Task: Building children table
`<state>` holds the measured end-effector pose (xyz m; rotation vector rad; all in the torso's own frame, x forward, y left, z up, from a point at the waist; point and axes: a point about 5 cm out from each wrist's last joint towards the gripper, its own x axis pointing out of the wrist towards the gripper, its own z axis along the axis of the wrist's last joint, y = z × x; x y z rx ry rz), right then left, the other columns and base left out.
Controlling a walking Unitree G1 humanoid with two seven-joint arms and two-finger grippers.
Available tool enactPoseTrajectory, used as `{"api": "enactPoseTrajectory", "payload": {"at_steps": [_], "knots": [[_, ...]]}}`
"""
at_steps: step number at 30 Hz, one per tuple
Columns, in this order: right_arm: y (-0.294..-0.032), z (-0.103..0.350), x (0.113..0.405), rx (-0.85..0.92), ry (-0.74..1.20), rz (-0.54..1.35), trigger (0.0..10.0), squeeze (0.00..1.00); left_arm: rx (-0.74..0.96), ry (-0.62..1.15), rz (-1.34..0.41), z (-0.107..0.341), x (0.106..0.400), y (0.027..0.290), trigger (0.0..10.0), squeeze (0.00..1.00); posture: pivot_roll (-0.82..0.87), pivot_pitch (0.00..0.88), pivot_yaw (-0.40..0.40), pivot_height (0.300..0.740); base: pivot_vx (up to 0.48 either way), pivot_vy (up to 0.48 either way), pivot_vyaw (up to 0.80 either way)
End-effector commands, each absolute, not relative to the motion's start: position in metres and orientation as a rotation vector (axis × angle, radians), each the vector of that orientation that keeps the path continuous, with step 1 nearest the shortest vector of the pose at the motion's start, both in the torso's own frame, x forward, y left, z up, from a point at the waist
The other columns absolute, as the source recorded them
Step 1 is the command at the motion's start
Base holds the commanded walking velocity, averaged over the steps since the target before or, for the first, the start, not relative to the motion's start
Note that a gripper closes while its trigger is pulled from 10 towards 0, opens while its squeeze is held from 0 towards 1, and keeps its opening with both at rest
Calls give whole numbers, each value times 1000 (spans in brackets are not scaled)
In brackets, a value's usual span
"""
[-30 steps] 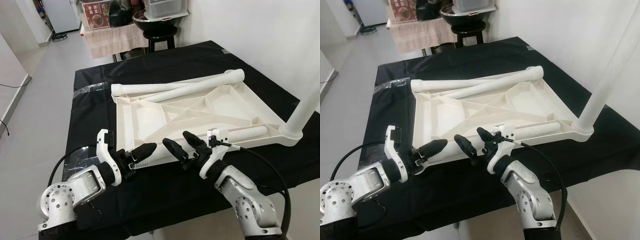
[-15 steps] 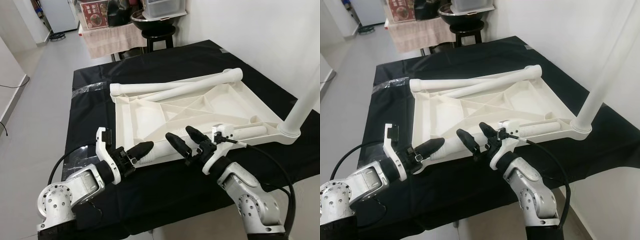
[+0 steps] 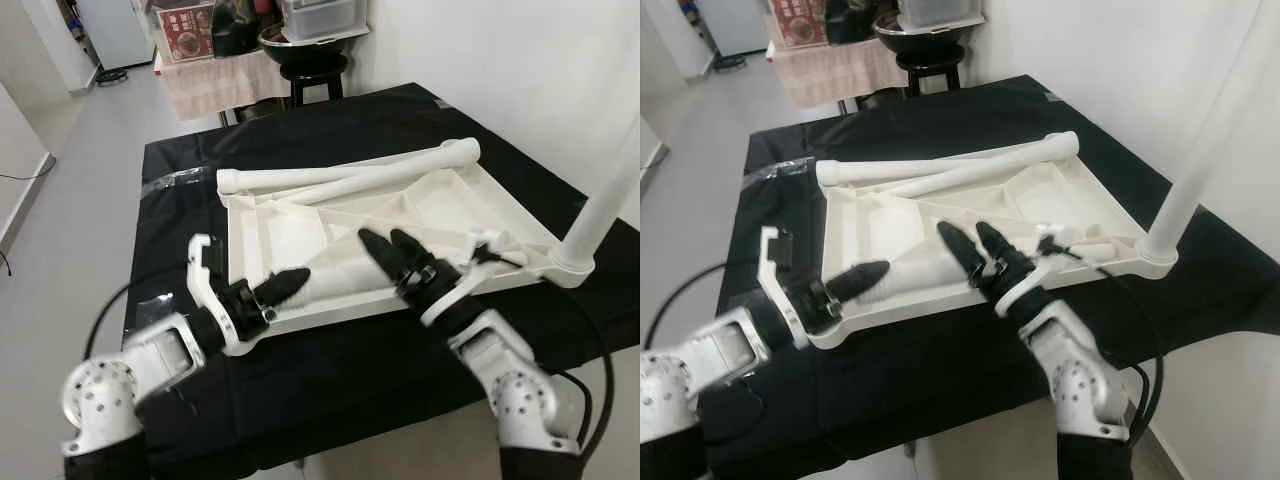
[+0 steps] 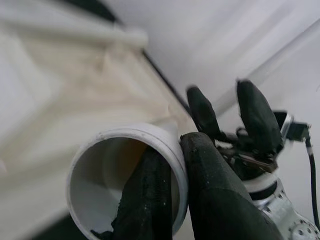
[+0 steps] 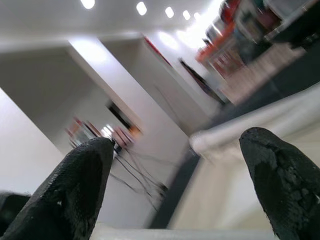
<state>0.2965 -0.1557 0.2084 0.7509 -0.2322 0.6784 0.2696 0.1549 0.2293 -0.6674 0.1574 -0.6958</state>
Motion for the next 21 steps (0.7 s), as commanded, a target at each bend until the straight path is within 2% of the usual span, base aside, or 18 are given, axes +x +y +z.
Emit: {"api": "enactPoseTrajectory", "payload": {"at_steps": [1,7,13,16,17,21], "knots": [[-156,214,295,836,-257,715,10000,0,-646,7,-597,249,267,178,0,0,-95,47,58,740,0,0,0],[-160,219,296,922,-289,736,10000,0,-609,-76,-613,264,264,183,0,0,-94,43,55,740,0,0,0],[-160,225,292,995,-311,808,10000,0,-663,-205,-640,273,258,188,0,0,-100,33,51,740,0,0,0],[-160,225,292,995,-311,808,10000,0,-663,-205,-640,273,258,188,0,0,-100,33,51,740,0,0,0],[-152,223,288,963,-270,863,10000,0,-721,-245,-656,275,258,188,0,0,-99,32,51,740,0,0,0],[-142,219,287,928,-213,907,10000,0,-783,-292,-710,278,255,186,0,0,-95,27,50,740,0,0,0]]}}
